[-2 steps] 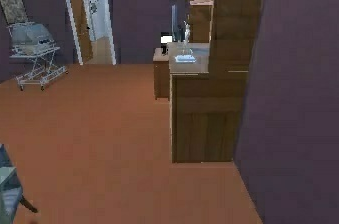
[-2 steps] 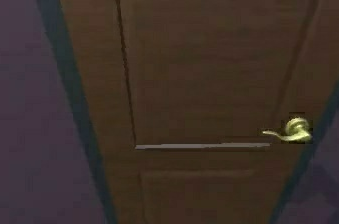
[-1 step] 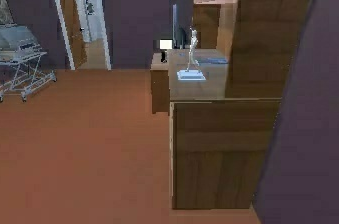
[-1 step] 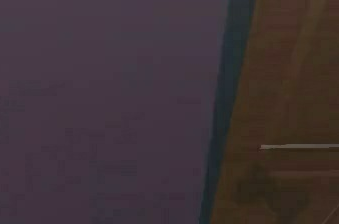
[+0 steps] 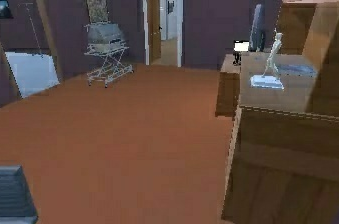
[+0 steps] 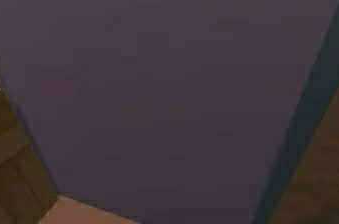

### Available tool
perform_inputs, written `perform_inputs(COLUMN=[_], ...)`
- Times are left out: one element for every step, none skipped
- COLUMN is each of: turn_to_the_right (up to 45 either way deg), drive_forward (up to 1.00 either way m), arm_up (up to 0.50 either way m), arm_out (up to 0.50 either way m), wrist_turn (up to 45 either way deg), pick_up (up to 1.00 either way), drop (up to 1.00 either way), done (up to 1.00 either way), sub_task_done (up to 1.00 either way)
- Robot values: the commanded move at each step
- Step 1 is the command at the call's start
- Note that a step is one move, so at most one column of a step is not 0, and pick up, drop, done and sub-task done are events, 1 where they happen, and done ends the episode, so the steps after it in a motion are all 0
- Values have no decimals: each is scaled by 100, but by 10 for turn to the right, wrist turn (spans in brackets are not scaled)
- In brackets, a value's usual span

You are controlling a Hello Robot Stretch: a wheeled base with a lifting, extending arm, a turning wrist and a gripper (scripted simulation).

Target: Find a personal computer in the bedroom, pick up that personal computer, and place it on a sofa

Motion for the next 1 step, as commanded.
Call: perform_inputs(turn_to_the_right=[-30], drive_forward=[0], arm_up=[0], arm_out=[0], wrist_turn=[0], pick_up=[0], drop=[0], done=[0], sub_task_done=[0])
